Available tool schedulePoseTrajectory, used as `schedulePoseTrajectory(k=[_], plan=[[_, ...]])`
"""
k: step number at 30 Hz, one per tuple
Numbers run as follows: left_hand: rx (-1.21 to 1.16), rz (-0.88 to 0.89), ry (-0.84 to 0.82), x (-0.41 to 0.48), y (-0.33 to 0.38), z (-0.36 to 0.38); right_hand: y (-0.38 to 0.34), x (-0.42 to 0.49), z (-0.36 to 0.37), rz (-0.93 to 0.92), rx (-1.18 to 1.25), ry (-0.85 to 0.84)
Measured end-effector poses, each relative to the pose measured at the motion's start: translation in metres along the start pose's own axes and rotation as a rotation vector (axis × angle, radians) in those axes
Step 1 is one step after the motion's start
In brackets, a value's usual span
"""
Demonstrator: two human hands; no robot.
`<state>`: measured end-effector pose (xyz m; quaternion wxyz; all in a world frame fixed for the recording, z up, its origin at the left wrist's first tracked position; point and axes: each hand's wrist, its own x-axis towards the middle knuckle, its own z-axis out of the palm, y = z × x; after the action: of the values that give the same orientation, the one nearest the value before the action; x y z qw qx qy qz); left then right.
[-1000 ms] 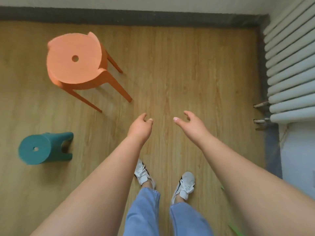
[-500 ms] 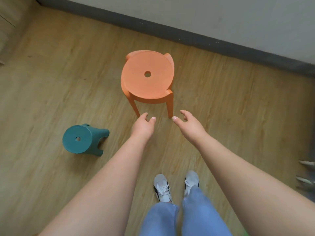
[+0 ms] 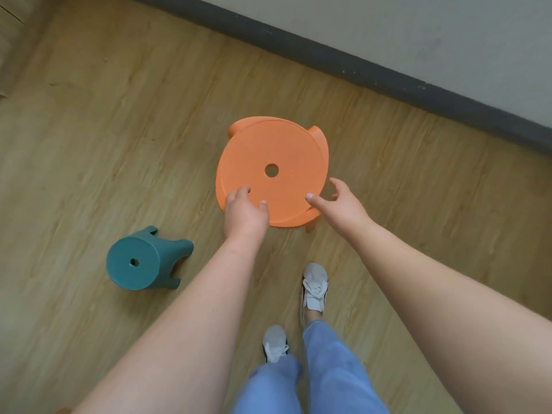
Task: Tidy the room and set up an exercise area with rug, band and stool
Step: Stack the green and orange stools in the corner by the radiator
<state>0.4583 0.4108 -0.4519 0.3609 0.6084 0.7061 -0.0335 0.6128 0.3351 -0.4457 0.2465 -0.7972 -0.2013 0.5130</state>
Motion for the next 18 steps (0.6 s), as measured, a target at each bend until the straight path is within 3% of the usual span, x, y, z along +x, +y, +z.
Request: schedulePoseTrajectory(k=[8,14,18], plan=[[0.0,-0.1,0.129,0.099,0.0,-0.011,-0.008,0.083,0.021,0.11,0.234,0.045],[-0.171,-0.235,-0.094,0.148,-0.01,-0.009,0.0,0.116,0.031,0.176,0.307,0.07],[-0.425,-0.309,-0.176,0.16,-0.016,-0.01,0.011,0.131,0.038,0.199,0.374,0.073]])
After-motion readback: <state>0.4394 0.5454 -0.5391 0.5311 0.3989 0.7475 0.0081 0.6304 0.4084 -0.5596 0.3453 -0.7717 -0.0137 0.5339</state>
